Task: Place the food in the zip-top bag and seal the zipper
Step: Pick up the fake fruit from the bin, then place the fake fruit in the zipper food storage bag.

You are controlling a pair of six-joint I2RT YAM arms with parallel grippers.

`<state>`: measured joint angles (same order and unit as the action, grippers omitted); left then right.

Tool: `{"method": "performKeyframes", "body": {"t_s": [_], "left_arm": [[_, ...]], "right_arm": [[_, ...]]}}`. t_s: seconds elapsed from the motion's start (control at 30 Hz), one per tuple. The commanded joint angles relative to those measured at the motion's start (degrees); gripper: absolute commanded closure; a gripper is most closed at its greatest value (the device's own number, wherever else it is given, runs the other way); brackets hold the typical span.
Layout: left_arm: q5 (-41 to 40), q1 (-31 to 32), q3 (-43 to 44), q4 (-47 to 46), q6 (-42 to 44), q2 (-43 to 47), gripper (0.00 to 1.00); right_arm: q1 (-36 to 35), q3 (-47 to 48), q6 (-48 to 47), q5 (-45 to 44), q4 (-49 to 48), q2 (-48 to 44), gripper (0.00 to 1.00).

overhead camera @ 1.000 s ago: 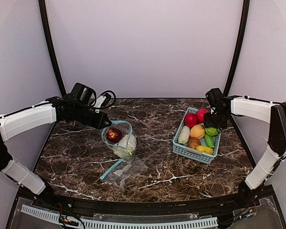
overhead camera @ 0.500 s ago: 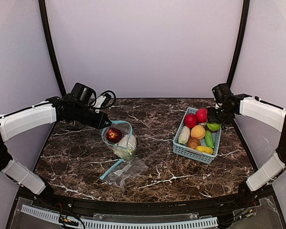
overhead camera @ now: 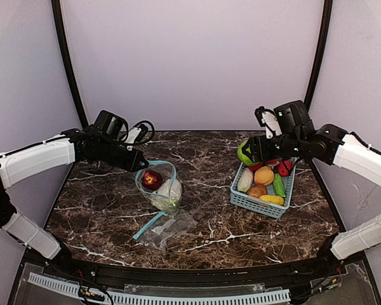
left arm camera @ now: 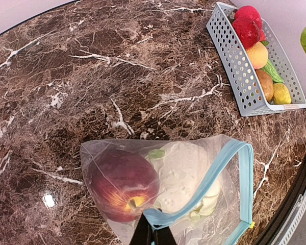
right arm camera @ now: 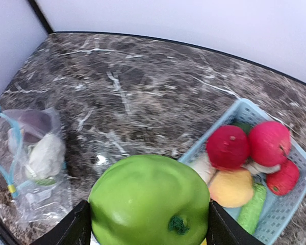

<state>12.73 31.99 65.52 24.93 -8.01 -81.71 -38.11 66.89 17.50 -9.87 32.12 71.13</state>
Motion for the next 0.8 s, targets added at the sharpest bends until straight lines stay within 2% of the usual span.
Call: {"method": "performKeyframes", "body": {"t_s": [0.0, 0.23, 0.4, 0.77], "left_arm": [[0.5, -0.2, -1.0, -0.3, -0.2, 1.2, 0.99], [0.0, -0.2, -1.1, -0.4, 0.1, 2.0, 0.99], [0.0, -0.2, -1.2, -0.5, 0.1, 2.4, 0.99], [0.5, -0.2, -1.2, -0.6, -0.1, 2.6, 0.99]], "right_arm": [[-9.4, 4.1, -2.6, 2.2, -7.0, 3.0, 0.50], [-22.5, 10.2, -7.8, 3.6, -18.1, 13.2, 0.50], [-27.2, 15.6, -10.5, 5.0, -23.5, 22.7, 0.50], [-30.8, 33.8, -14.4, -9.4, -14.7, 42.2, 0.50]]}}
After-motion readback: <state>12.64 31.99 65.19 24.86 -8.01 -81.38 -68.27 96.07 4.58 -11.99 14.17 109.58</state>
